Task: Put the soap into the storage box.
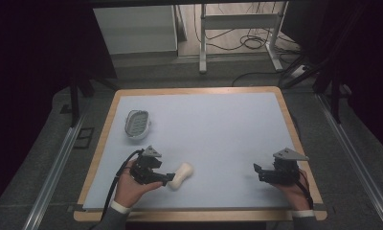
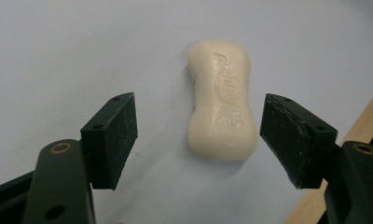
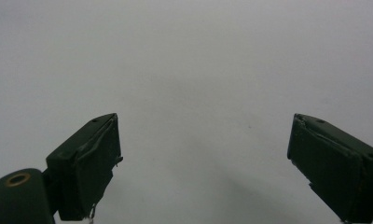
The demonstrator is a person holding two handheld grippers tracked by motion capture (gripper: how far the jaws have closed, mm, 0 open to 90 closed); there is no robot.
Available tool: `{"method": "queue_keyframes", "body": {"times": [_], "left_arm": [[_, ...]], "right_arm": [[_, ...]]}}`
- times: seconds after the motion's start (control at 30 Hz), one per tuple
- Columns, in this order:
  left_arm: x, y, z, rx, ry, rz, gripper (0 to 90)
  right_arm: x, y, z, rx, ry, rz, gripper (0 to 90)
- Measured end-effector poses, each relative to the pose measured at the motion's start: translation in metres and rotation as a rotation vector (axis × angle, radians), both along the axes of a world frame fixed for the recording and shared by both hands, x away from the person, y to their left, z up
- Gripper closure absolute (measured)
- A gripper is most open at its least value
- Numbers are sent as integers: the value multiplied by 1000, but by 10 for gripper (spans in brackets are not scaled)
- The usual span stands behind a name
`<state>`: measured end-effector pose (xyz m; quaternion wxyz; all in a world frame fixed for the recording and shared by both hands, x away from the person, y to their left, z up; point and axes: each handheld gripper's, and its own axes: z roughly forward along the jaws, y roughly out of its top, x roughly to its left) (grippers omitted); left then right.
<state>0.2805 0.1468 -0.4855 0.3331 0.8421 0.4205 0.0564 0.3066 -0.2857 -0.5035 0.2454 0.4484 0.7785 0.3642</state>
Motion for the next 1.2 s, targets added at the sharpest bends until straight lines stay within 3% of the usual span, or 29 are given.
{"method": "queue_keyframes", "body": {"times": [0.3, 1.2], "left_arm": [[4, -15, -5, 17, 22, -16, 278], [17, -54, -24, 150, 73, -19, 359]], "right_arm": [[1, -1, -1, -3, 1, -4, 93], [1, -4, -2, -8, -3, -26, 93]]}}
